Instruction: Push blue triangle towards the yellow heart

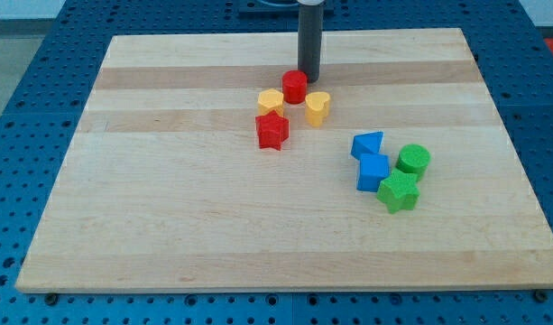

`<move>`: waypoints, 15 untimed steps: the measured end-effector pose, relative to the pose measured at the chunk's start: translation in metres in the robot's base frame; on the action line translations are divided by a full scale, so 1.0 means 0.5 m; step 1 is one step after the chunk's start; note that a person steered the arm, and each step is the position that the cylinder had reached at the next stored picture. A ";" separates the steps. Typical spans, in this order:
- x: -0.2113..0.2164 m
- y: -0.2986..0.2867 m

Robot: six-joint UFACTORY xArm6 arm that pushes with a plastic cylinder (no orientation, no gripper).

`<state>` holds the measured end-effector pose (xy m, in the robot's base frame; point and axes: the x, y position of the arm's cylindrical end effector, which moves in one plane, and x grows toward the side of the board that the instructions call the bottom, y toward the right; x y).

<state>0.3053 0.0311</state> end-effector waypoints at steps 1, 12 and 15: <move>0.009 0.001; 0.261 0.055; 0.350 0.098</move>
<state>0.4803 0.0799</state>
